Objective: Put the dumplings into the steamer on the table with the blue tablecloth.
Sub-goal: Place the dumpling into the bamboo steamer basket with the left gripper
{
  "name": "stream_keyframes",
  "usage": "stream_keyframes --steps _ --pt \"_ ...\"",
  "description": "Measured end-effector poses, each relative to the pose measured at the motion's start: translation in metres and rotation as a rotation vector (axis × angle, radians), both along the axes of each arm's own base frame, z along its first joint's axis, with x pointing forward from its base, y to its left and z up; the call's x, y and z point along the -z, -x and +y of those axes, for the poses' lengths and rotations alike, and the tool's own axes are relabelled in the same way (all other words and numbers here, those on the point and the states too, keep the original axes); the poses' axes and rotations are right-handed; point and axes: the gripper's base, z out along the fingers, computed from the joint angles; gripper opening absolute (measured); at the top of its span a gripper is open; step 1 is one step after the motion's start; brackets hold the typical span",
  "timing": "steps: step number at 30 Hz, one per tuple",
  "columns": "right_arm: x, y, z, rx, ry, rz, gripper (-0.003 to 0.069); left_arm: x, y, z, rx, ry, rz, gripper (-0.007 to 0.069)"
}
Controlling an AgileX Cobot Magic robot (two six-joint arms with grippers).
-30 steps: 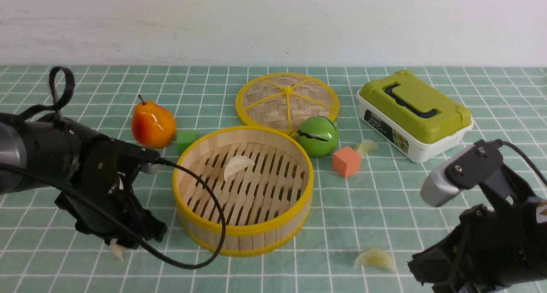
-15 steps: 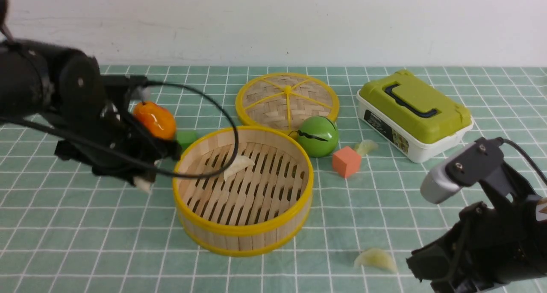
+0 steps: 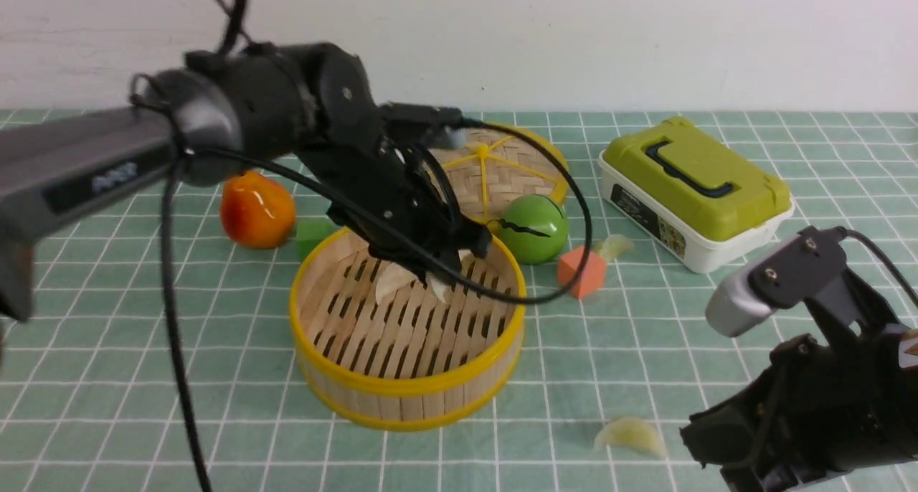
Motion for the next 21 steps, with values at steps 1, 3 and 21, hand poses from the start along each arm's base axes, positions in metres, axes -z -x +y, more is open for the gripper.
stream_keyframes --steps 1,3,21 --pt "0.000 0.000 0.000 0.000 0.000 0.000 0.0095 0.010 -0.003 -0.004 0.017 -0.029 0.003 0.0188" --pt "0.000 0.000 0.000 -0.001 0.000 0.001 0.0095 0.024 -0.008 -0.011 0.047 -0.083 0.000 0.0188" --pt "0.001 0.004 0.001 -0.017 -0.003 0.040 0.0114 -0.043 -0.003 -0.007 -0.054 -0.045 -0.092 0.0356"
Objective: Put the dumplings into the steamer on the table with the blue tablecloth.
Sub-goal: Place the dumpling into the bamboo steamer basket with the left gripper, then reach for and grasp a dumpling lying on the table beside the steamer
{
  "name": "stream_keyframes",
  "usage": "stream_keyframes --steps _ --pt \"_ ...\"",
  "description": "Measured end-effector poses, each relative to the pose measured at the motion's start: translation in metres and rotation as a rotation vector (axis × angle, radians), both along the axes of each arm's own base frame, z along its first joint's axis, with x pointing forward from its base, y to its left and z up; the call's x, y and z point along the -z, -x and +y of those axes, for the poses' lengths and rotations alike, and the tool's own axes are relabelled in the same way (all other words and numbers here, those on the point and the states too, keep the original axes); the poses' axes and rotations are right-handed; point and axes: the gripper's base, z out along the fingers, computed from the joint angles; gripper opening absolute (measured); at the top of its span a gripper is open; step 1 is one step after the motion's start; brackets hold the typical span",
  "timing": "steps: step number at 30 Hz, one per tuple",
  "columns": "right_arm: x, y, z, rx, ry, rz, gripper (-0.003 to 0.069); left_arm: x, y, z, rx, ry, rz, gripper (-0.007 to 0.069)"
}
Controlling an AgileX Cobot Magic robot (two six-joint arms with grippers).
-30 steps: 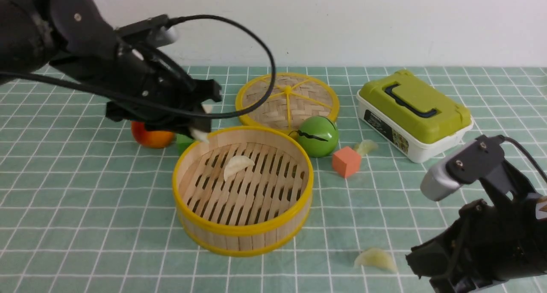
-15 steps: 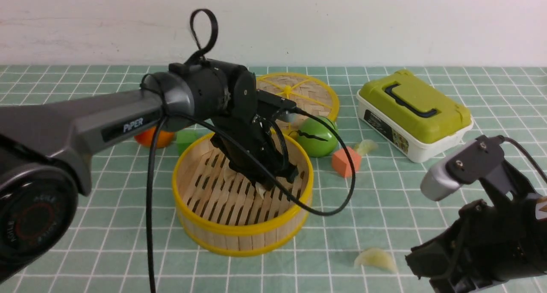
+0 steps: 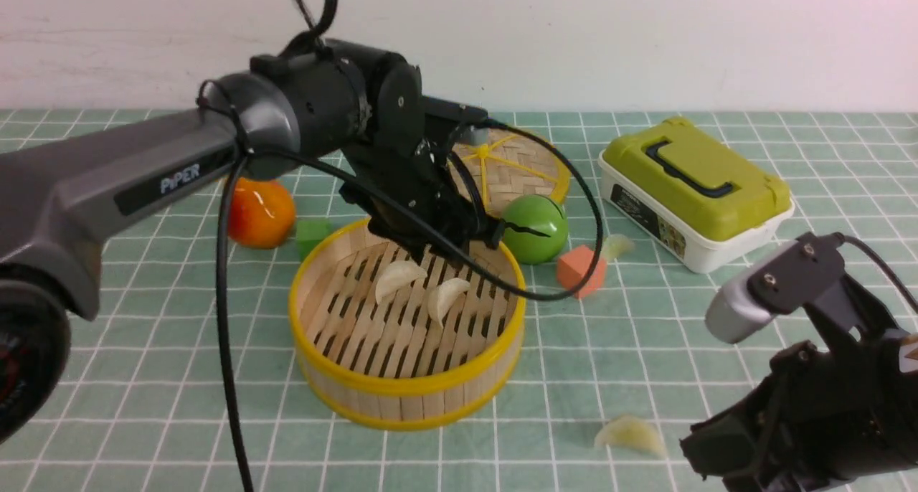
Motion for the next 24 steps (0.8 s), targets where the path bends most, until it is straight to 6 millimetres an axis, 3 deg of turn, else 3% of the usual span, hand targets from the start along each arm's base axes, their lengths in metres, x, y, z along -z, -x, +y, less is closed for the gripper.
stream_keyframes --steps 4,6,7,9,11,13,15,18,19,20,24 --pt "0.004 0.001 0.003 -0.014 -0.009 0.059 0.0131 -0.067 0.027 0.015 0.000 0.040 -0.062 0.0265" --pt "0.006 -0.003 0.005 -0.018 -0.003 0.082 0.0160 -0.100 0.050 0.027 0.004 0.054 -0.080 0.0197" --pt "0.007 -0.006 0.006 -0.020 0.001 0.092 0.0181 -0.120 0.068 0.036 0.007 0.058 -0.082 0.0146" --pt "0.006 -0.013 0.009 -0.023 0.003 0.097 0.0217 -0.136 0.087 0.046 0.010 0.056 -0.073 0.0094" --pt "0.007 -0.031 0.016 -0.035 0.023 0.115 0.0296 -0.158 0.129 0.068 0.017 0.077 -0.078 -0.0013" --pt "0.007 -0.042 0.019 -0.049 0.053 0.112 0.0341 -0.159 0.157 0.082 0.019 0.088 -0.077 -0.0014" --pt "0.011 -0.050 0.021 -0.057 0.080 0.117 0.0365 -0.156 0.170 0.089 0.019 0.095 -0.080 -0.0014" --pt "0.025 -0.077 0.025 -0.091 0.185 0.117 0.0400 -0.130 0.210 0.113 0.008 0.094 -0.113 -0.0014" --pt "0.025 -0.079 0.026 -0.094 0.193 0.113 0.0401 -0.128 0.212 0.114 0.007 0.093 -0.117 -0.0014" --pt "0.035 -0.089 0.027 -0.109 0.235 0.129 0.0405 -0.110 0.231 0.128 0.001 0.074 -0.145 -0.0014" --pt "0.061 -0.108 0.032 -0.147 0.304 0.162 0.0407 -0.076 0.265 0.152 -0.007 0.052 -0.230 -0.0014"
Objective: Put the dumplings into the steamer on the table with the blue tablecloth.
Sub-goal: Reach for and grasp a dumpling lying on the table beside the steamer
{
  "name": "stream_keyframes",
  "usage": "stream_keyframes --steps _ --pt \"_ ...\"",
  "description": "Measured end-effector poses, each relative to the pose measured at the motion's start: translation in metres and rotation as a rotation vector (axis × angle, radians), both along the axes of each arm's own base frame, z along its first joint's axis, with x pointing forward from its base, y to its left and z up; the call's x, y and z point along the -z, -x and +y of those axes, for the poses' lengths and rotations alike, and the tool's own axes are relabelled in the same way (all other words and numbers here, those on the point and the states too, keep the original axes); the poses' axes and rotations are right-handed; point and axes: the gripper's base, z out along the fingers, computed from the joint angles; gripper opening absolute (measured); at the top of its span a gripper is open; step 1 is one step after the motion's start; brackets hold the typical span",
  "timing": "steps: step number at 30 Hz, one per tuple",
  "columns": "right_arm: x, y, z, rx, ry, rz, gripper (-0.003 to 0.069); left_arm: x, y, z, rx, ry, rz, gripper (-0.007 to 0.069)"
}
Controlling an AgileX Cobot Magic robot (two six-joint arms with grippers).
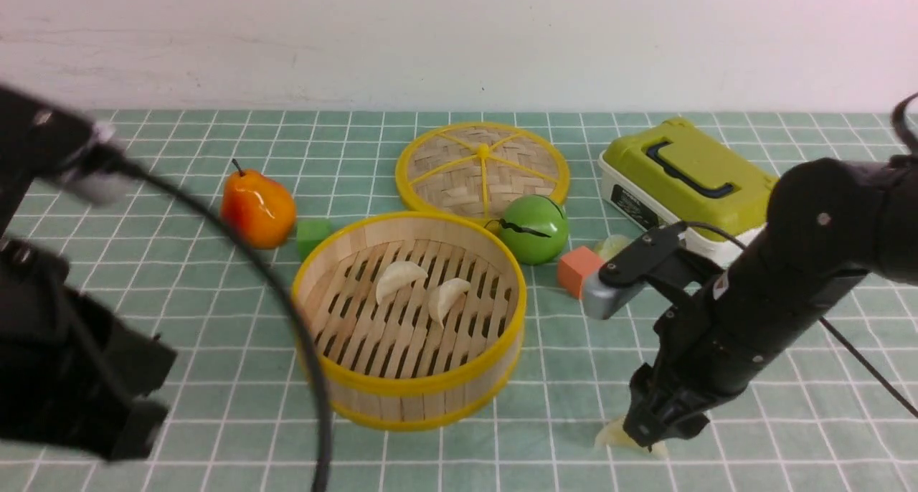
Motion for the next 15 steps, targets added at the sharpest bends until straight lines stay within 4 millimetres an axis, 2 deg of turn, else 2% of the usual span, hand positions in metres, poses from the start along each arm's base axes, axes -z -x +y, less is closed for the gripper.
stream_keyframes --steps 2,6,9,10,13,15 --pt "0.016 -0.010 0.003 -0.042 0.031 0.013 0.0407 0.021 0.016 0.011 -0.015 0.023 -0.074 -0.0014" --pt "0.037 -0.020 0.006 -0.087 0.056 0.028 0.0393 0.055 0.033 0.020 -0.032 0.074 -0.137 -0.0014" --pt "0.047 -0.023 0.007 -0.095 0.064 0.036 0.0340 0.079 0.040 0.024 -0.033 0.075 -0.130 -0.0014" --pt "0.047 -0.024 0.008 -0.092 0.060 0.037 0.0299 0.086 0.042 0.025 -0.032 0.069 -0.126 -0.0014" --pt "0.048 -0.024 0.009 -0.077 0.050 0.047 0.0209 0.092 0.043 0.026 -0.027 0.080 -0.159 -0.0014" --pt "0.047 -0.024 0.010 -0.046 0.037 0.058 0.0209 0.090 0.042 0.026 -0.024 0.094 -0.188 -0.0014"
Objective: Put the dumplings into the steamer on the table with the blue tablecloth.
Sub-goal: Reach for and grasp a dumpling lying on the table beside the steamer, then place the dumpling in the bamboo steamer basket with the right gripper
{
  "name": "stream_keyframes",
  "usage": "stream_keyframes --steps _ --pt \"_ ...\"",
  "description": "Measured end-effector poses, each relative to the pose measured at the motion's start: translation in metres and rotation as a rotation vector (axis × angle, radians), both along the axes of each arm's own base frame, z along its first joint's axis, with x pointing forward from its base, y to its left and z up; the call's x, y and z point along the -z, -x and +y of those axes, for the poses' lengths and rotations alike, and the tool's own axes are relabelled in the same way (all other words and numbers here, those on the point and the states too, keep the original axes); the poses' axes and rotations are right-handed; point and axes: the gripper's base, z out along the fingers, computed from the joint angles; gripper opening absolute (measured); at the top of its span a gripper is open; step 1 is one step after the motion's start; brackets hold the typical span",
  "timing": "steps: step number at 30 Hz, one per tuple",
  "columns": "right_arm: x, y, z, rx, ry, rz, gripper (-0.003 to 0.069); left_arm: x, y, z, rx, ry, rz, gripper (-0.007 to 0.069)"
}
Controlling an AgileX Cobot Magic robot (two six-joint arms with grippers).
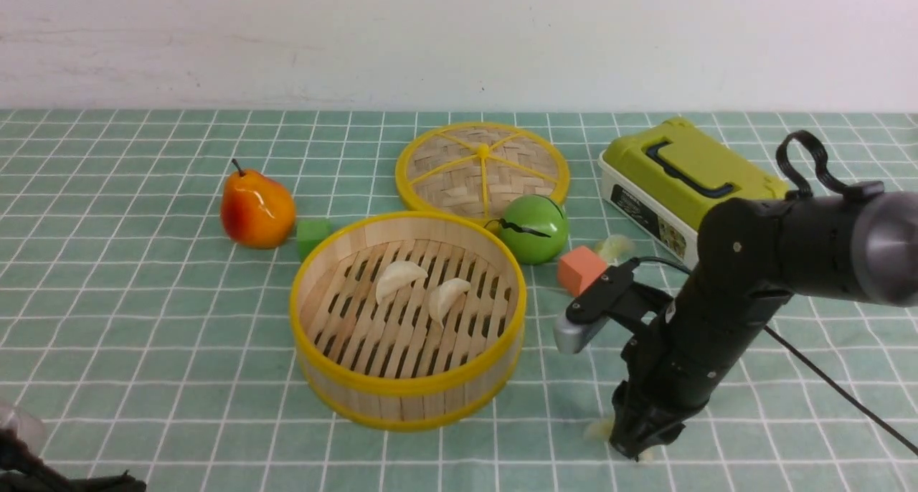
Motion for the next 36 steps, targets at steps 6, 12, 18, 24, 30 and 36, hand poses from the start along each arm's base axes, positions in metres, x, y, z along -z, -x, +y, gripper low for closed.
stream_keyframes --steps 6,12,18,24,30,36 --pt "-0.044 -0.006 0.010 0.222 -0.115 0.061 0.0209 -0.004 -0.001 -0.001 0.002 0.028 -0.043 -0.0014" --pt "-0.113 -0.016 0.056 0.275 -0.372 -0.053 0.0209 -0.005 -0.002 -0.002 0.004 0.040 -0.058 -0.0014" --pt "-0.107 -0.024 0.132 0.311 -0.541 -0.139 0.0209 -0.006 -0.002 -0.002 0.003 0.047 -0.060 -0.0014" --pt "-0.041 -0.047 0.160 0.471 -0.511 -0.021 0.0209 -0.005 -0.001 -0.003 0.000 0.070 -0.038 -0.0014" --pt "-0.021 -0.051 0.162 0.541 -0.488 0.044 0.0209 -0.005 -0.001 -0.003 -0.001 0.079 -0.034 -0.0014" --pt "-0.021 -0.051 0.163 0.579 -0.500 0.067 0.0320 -0.005 -0.001 -0.003 -0.001 0.082 -0.035 -0.0012"
